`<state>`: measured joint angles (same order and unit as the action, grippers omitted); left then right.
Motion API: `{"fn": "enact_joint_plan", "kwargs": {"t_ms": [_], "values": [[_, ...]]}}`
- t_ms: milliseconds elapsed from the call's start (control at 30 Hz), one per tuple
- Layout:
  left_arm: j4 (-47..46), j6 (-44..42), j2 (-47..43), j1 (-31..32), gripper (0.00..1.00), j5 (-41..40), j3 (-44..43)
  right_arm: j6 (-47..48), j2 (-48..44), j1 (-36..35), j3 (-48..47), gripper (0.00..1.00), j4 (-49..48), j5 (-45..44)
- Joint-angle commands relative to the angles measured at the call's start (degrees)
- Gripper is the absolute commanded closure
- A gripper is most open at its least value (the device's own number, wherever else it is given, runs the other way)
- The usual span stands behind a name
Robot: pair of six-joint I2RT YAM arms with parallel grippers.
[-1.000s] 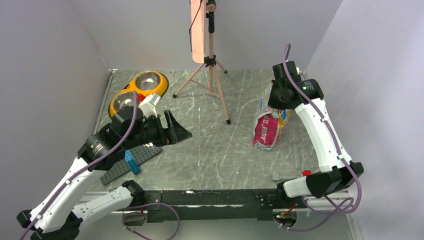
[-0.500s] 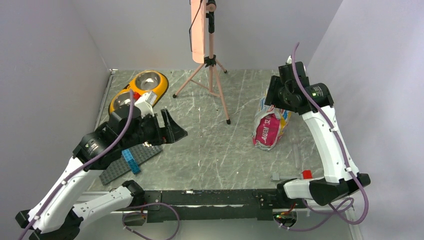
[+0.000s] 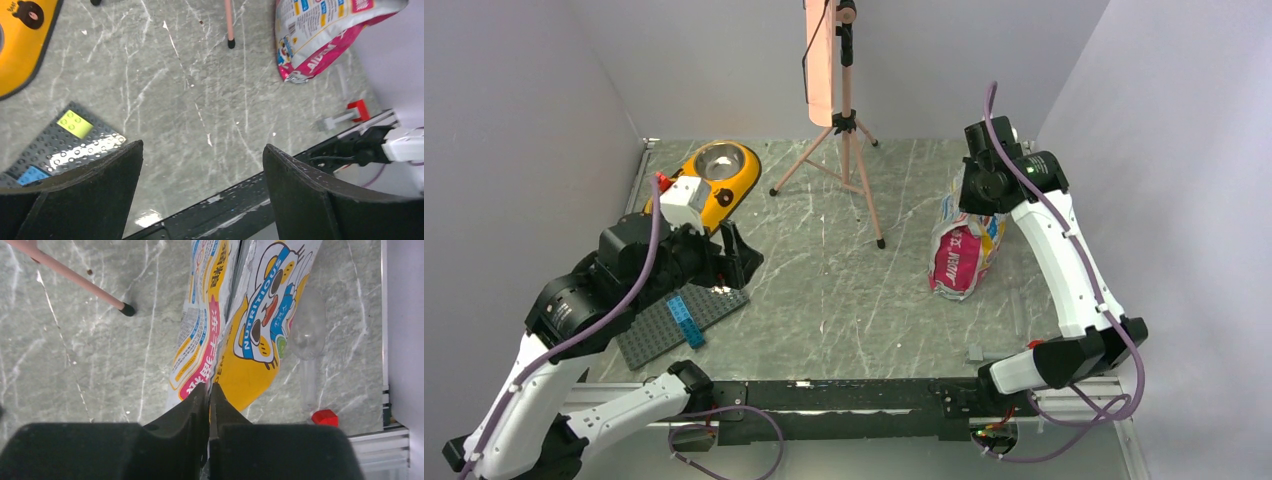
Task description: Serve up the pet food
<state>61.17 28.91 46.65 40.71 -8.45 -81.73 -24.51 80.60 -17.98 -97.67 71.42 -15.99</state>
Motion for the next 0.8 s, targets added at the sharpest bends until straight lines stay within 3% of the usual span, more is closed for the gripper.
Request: {"fn": "enact_joint_plan", "kwargs": {"t_ms": [0, 100, 367, 767], "values": [[-1.2, -8.5, 1.7, 0.2, 0.07, -0.2, -0.6, 1.6, 1.6, -0.3, -2.9, 0.94, 2.9, 1.6], [-2.0, -10.6, 2.9, 0.1, 0.06, 2.0, -1.0, 0.1, 0.5, -1.1, -2.2, 1.0, 1.3, 5.9], [-3.7, -13.4, 6.2, 0.1, 0.04, 7.1, -6.0, 0.1, 1.1, -8.9, -5.2, 1.0, -6.2, 17.8], [-3.3, -14.3, 6.7, 1.6, 0.02, 7.0, -9.9, -5.7, -4.8, -6.5, -1.6, 1.0, -5.9, 8.6]]}}
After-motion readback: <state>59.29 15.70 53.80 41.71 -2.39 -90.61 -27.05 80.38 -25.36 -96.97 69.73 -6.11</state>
